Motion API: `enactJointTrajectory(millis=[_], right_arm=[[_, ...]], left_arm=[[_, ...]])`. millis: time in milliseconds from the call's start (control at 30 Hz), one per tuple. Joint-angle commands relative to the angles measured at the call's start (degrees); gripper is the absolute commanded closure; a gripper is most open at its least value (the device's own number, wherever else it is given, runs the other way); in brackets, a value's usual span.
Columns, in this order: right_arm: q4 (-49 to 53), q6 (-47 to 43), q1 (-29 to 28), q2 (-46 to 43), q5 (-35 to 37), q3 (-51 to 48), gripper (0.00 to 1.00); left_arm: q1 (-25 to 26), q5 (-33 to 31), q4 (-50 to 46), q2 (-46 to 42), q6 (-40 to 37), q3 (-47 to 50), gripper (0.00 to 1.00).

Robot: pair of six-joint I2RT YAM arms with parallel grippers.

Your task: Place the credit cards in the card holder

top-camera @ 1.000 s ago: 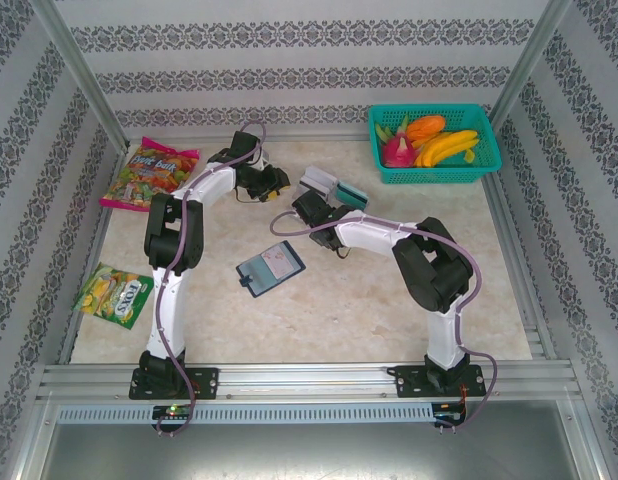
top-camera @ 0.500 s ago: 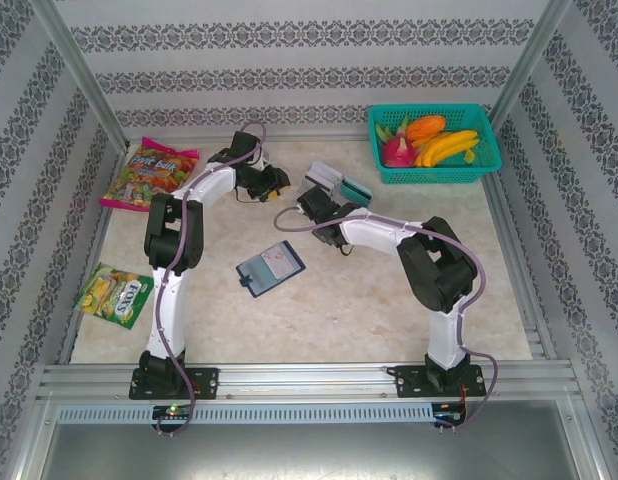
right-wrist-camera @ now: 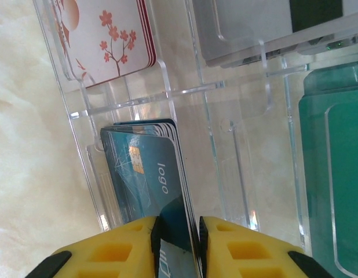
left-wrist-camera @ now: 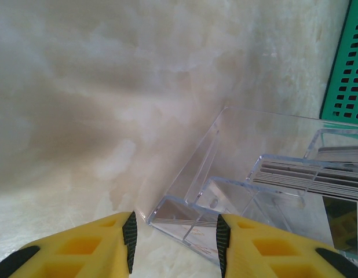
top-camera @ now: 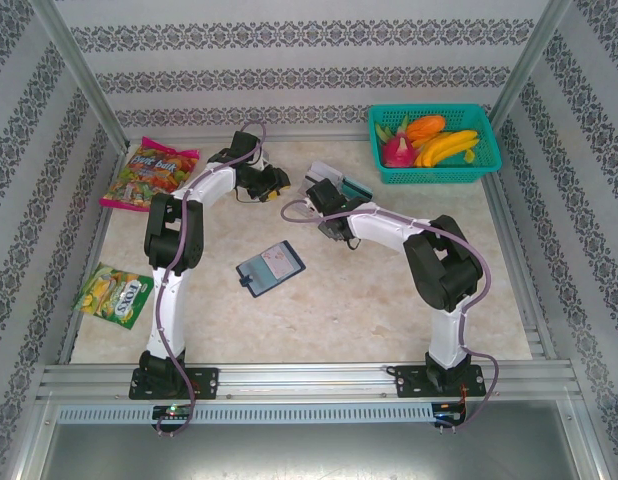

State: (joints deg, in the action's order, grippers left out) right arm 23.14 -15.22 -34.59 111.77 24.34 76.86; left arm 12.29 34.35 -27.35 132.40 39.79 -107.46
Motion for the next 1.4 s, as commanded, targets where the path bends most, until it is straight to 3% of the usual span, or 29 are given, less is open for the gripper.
enactJointTrajectory(millis=[0,500,1367], right_arm=[[1.36,0.81,0.68,-1.99,-1.52,1.40,0.75],[2.07,1.34,1.99,-3.44,-2.74,1.89,0.74],[3.15,3.44,4.26,-6.30,-9.10,2.07,0.83]], left_arm=[[-0.19,0.90,0.81,-2.50,0.28,0.32,0.56],[-0.17,1.16,0.90,-2.83,0.24,0.71,0.56],[-0.17,1.09,0.83,-3.38,0.19,0.87,0.56]])
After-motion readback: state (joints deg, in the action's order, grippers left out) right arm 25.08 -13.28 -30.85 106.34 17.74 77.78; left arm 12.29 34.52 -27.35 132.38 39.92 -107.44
